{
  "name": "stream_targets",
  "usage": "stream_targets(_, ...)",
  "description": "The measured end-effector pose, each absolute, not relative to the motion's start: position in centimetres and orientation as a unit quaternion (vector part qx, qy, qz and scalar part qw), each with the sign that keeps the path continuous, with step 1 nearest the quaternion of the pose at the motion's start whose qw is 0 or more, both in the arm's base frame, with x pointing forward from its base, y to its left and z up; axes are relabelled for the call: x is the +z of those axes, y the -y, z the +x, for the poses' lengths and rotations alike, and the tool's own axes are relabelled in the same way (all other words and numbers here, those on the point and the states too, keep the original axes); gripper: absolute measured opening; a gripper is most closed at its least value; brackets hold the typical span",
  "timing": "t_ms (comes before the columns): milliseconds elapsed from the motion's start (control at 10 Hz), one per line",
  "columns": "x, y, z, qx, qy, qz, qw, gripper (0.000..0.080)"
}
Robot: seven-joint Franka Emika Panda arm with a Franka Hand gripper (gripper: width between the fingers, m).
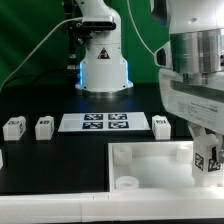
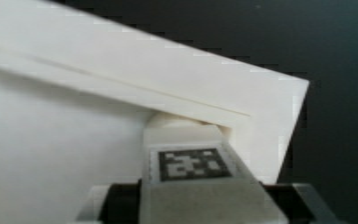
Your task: Assemble one leg
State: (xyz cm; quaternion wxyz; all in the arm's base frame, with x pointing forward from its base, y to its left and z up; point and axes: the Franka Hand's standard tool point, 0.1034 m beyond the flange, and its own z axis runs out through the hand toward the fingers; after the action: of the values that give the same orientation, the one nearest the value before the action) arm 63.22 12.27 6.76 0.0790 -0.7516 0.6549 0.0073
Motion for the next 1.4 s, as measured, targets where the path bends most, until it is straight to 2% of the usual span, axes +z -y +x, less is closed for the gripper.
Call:
stream_targets(200,6.75,-12.52,63.23,0.02,-0.743,-0.663,0.093,0.0297)
stream_targets(400,6.72,-12.56,63.22,0.019,-0.737,-0.669,0.093,0.0304)
stream_targets(500,6.72,-12.56,63.21,0.018,-0.725,-0.683,0.093,0.0482)
stream_targets(600,6.69,-12.5,63.19,0.012,-0.693,-0.715,0.092,0.0612)
stream_targets(700,6.64,-12.51,63.12,0.005,-0.636,-0.766,0.09,0.0612)
stream_targets(1000,6.77,-13.05,63.17,-0.029,-0.404,-0.912,0.065,0.0647)
stream_targets(1400,6.75,-12.42,63.27,-0.044,-0.192,-0.979,0.053,0.0649)
